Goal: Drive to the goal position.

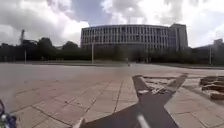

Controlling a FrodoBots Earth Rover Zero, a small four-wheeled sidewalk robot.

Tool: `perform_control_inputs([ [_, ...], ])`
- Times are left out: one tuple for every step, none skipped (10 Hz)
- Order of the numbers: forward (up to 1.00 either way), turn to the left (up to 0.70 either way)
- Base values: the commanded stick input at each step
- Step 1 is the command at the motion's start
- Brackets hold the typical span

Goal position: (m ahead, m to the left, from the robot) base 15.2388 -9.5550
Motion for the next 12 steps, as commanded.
perform_control_inputs([
  [0.70, 0.00],
  [0.70, 0.00],
  [0.70, 0.00],
  [0.70, 0.00],
  [0.70, 0.00],
  [0.70, 0.00],
  [0.70, 0.00],
  [0.70, 0.00],
  [0.70, 0.00],
  [0.70, 0.00],
  [0.70, 0.00],
  [0.70, 0.00],
])
